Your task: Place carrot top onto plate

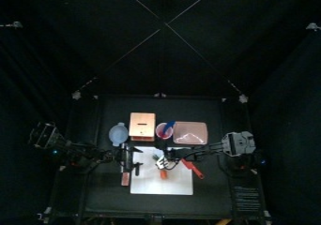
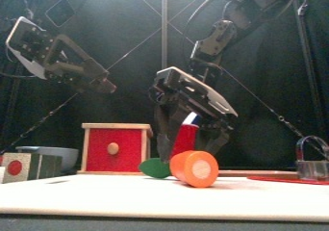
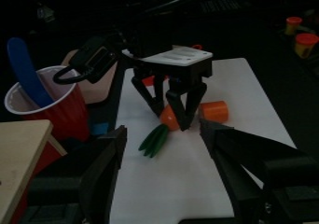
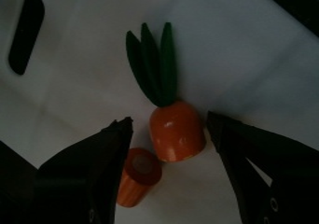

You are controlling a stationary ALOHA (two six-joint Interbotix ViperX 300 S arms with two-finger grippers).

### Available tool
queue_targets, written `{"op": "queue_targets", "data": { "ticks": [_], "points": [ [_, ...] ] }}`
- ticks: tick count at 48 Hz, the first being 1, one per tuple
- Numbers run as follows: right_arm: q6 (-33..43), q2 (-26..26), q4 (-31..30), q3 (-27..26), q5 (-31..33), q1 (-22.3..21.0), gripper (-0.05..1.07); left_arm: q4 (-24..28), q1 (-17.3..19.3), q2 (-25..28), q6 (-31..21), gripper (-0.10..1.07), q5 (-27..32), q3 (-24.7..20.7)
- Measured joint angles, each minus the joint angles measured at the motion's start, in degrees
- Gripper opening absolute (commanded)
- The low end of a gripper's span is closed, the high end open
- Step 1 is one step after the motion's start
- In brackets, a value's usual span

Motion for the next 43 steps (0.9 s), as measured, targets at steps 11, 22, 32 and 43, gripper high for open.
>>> {"op": "queue_targets", "data": {
  "ticks": [11, 22, 32, 43],
  "points": [
    [0.0, 0.4, -0.6, -0.4, 1.7, -0.1, 0.78, 0.1, 0.1, 0.0, 0.0, 0.95, 0.0, 0.1],
    [0.0, 0.4, -1.5, -0.4, 3.6, 0.0, 0.64, 0.0, 0.1, 0.0, 0.0, 0.95, 0.0, 0.3],
    [-0.1, -2.4, -4.1, 0.9, 6.9, -0.2, 0.64, 0.0, 0.1, 0.0, 0.0, 0.95, -0.1, 0.5],
    [0.0, -11.7, -7.2, 6.2, 14.8, -4.1, 0.64, 0.1, 0.1, 0.0, -0.3, 0.95, -0.1, 0.8]
  ]
}}
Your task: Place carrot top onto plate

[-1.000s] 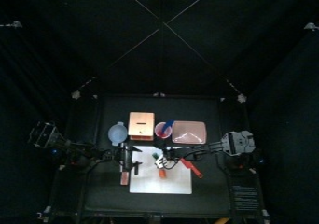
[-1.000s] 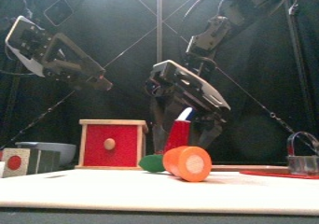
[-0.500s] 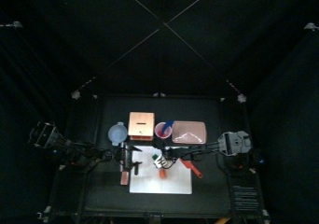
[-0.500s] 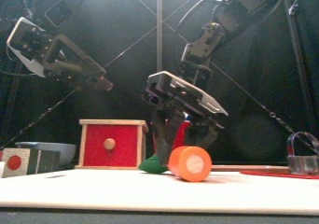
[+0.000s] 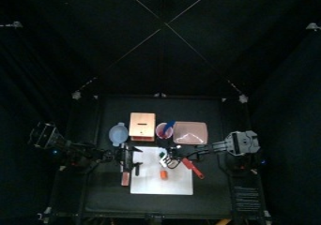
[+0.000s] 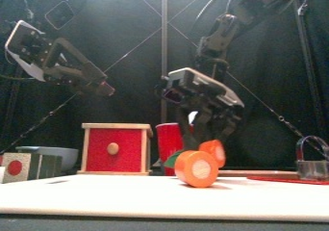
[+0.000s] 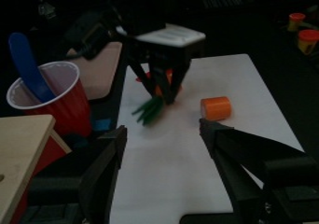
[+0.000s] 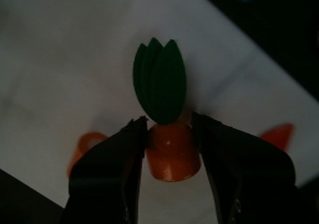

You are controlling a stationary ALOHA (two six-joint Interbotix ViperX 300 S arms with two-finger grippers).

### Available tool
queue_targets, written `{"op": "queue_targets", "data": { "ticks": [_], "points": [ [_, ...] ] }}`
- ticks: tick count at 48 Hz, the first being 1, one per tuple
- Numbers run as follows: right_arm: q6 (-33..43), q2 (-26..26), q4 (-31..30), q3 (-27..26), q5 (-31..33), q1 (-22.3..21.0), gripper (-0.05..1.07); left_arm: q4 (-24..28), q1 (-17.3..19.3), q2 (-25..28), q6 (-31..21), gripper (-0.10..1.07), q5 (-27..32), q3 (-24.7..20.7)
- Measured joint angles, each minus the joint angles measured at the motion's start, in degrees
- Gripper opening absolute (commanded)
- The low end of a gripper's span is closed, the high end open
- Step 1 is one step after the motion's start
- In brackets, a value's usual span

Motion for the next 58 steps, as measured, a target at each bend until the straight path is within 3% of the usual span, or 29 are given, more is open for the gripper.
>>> {"op": "queue_targets", "data": {
  "ticks": [9, 17, 27, 35, 44, 49, 58],
  "points": [
    [-0.1, -6.9, -2.5, 7.0, 1.4, -8.2, 0.64, -0.3, 0.1, -0.1, -0.1, 0.95, 0.1, 0.1],
    [-0.6, -8.3, -6.9, 12.6, -0.4, -17.1, 0.66, -1.8, 0.1, 0.0, -0.1, 0.95, 0.3, 0.1],
    [-0.6, -8.2, -9.8, 15.8, -4.9, -21.1, 0.88, -3.0, -0.1, 0.1, 0.0, 0.95, 0.2, 0.1],
    [-0.7, -8.3, -9.8, 16.6, -6.3, -21.4, 1.04, -3.1, -0.1, 0.1, 0.1, 0.95, 0.2, 0.1],
    [-0.7, -10.5, -10.0, 17.0, -5.4, -20.7, 1.04, -3.0, -0.1, 0.0, 0.1, 0.95, 0.3, 0.1],
    [-0.3, -15.1, -9.8, 17.0, -5.1, -18.1, 1.04, -2.4, -0.1, 0.0, 0.3, 0.95, 0.2, -0.1],
    [-0.2, -24.4, -9.9, 18.0, -8.2, -8.6, 1.04, 0.1, 0.1, 0.0, 0.1, 0.95, 0.2, -0.5]
  ]
}}
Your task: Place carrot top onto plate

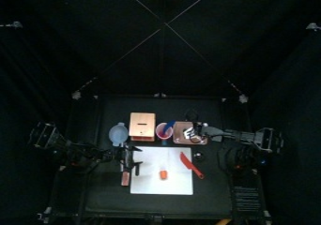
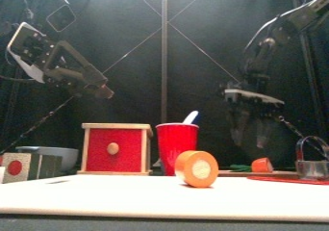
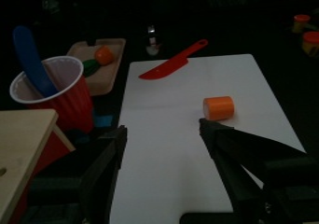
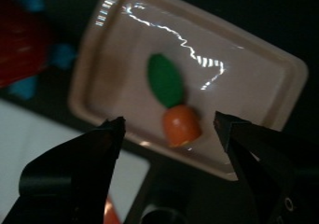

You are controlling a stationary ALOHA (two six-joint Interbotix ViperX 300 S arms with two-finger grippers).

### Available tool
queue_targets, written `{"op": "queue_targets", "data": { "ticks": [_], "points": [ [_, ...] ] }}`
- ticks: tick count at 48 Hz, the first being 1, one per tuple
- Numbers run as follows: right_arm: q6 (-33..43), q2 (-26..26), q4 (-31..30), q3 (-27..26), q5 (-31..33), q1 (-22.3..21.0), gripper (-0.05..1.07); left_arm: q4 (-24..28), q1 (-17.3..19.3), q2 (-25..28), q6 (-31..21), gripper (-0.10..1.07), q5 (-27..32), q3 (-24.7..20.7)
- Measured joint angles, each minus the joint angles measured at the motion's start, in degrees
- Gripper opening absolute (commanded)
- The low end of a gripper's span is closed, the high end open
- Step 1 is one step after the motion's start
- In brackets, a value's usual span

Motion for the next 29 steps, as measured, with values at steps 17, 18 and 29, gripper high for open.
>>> {"op": "queue_targets", "data": {
  "ticks": [17, 18, 29],
  "points": [
    [0.2, -9.1, -0.6, 8.9, -17.1, 4.7, 1.04, -0.7, 0.1, 0.2, -0.3, 0.95, 0.1, -1.1],
    [0.1, -9.5, -0.6, 9.4, -17.8, 4.7, 1.04, -0.8, 0.1, 0.2, -0.4, 0.95, 0.1, -1.3],
    [0.1, -13.4, -0.6, 12.2, -20.9, 4.1, 1.04, -0.9, 0.2, 0.3, -0.3, 0.95, 0.1, -2.2]
  ]
}}
